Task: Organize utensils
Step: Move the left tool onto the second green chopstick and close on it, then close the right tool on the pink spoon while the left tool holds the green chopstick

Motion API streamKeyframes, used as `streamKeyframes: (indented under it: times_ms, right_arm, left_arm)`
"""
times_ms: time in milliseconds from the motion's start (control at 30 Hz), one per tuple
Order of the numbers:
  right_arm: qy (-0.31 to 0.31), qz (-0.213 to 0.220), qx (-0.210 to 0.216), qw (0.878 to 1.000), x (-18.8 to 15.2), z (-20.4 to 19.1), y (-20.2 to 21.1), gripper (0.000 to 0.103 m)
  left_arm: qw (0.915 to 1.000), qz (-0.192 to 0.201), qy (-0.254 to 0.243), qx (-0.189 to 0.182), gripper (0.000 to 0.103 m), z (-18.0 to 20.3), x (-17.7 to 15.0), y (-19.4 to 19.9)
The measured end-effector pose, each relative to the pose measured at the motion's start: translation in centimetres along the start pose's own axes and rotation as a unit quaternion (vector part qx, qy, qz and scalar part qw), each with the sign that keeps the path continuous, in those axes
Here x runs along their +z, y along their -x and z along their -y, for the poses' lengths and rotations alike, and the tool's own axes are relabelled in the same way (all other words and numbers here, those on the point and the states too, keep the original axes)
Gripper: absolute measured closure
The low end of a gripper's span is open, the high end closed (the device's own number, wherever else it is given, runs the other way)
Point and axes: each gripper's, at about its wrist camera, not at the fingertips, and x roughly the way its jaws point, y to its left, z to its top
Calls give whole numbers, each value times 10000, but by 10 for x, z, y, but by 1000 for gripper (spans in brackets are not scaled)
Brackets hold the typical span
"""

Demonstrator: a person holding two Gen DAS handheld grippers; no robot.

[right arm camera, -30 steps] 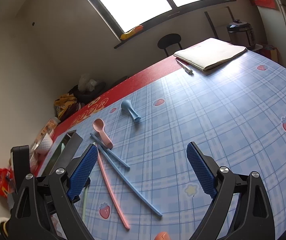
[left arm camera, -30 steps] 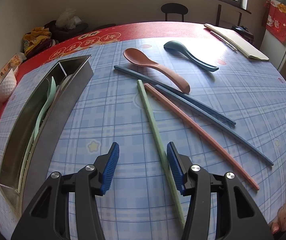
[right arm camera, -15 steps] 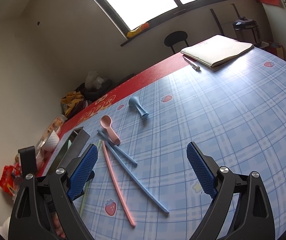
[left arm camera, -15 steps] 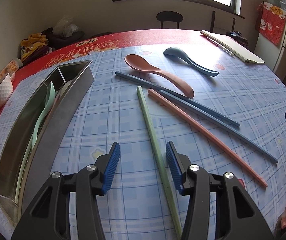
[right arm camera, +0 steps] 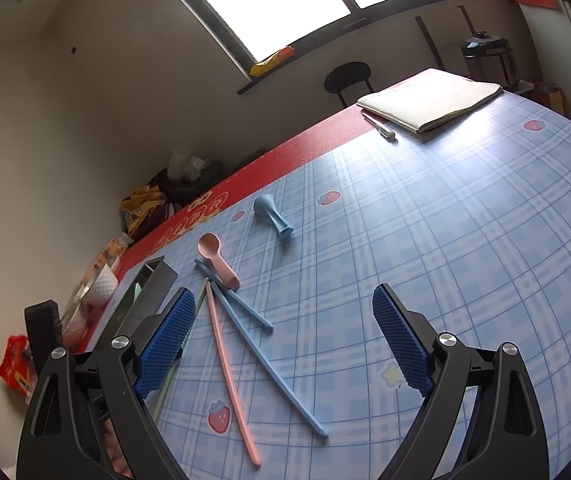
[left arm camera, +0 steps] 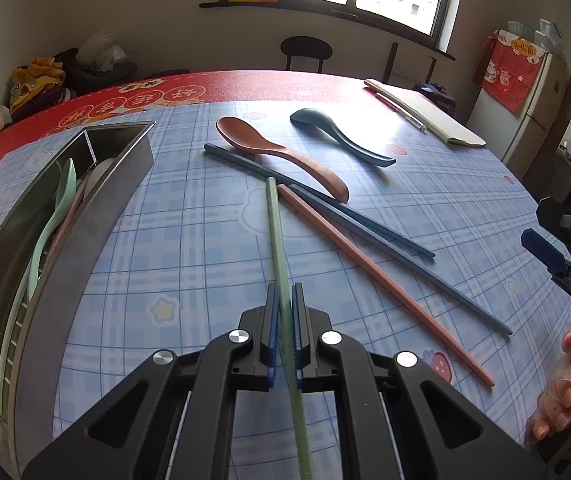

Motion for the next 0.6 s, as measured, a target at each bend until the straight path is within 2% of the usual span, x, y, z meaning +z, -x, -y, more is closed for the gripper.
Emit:
streamKeyframes:
  times_ms: [233,367,600]
  right_arm:
    - [5,-120,-33,9999,0,0,-5,16]
    - [166,-372,-144,9991,2,-6,-14,16]
    - [649,-719,-390,9945,2,-27,-30,16]
  left_arm:
    - [9975,268,407,-514,97,-16,-2,11]
    - [9935,446,684,-795,97,-26,-3,17]
    - [9886,547,977,-1006,97,-38,-4,22]
